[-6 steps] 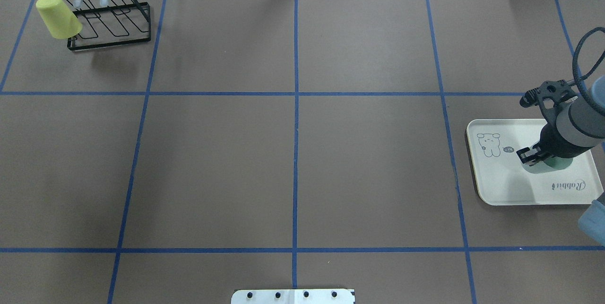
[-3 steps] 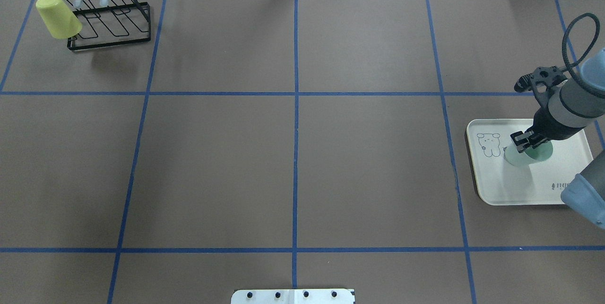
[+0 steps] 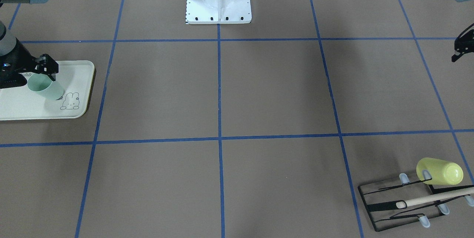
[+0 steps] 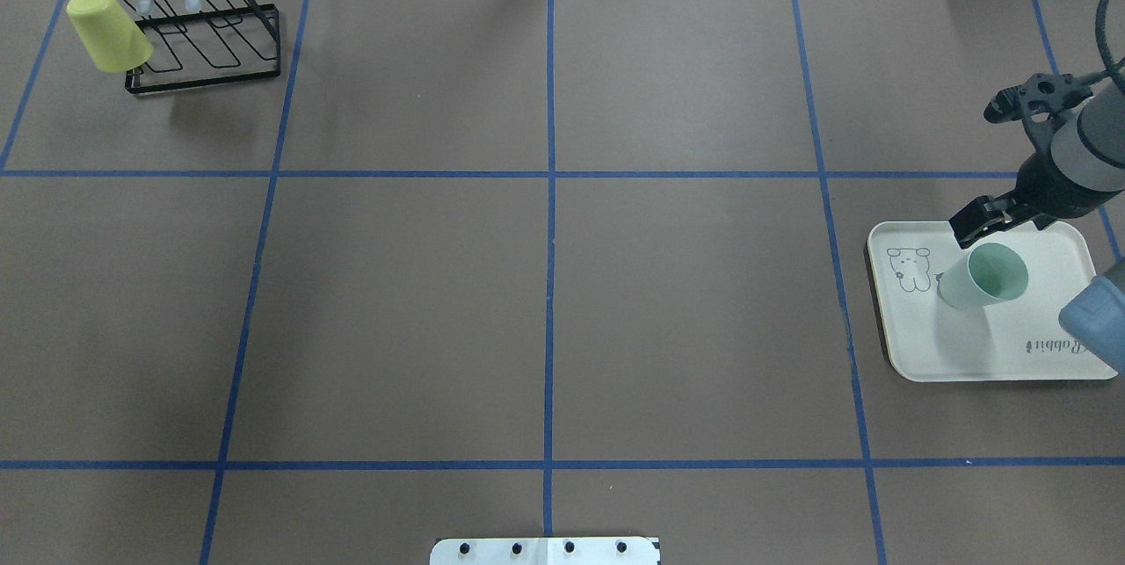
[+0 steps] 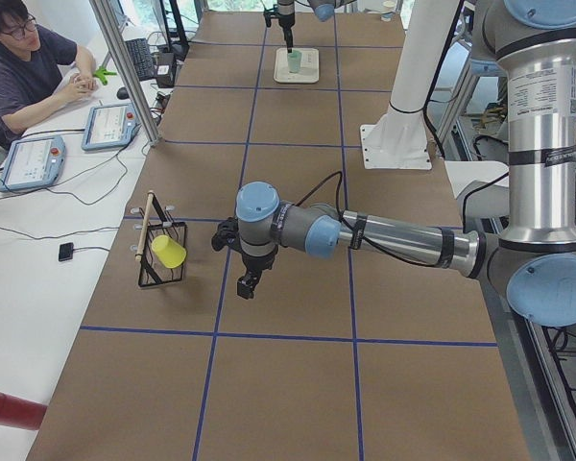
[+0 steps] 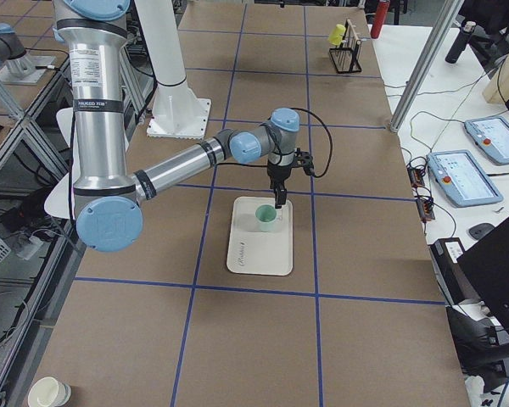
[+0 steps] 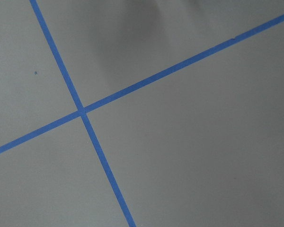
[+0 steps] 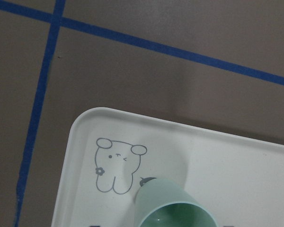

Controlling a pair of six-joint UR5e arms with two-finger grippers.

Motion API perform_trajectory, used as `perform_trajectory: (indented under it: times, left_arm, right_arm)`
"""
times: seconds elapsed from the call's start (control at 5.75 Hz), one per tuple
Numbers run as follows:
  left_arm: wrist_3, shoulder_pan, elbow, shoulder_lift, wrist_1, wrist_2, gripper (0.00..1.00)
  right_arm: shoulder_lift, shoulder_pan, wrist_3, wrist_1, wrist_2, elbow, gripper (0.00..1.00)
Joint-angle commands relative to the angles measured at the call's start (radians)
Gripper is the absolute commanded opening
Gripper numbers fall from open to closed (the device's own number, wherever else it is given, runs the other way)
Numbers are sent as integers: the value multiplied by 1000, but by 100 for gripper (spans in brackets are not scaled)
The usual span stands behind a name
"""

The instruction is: Left arm grabs green cup and hands to right arm on tray

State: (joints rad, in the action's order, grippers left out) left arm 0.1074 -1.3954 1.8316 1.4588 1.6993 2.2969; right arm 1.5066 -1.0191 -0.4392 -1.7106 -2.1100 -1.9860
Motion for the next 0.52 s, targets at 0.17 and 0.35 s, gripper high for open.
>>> perform_trajectory:
  times: [0.17,0.35]
  left_arm:
    - [1,-156,-49,-44,12,-7,100]
    - [2,-216,-102,-41,11,2,100]
  right_arm:
    - [-30,-235,361,-185,-80,16,100]
    - [7,-304,470,-185,-80,39,100]
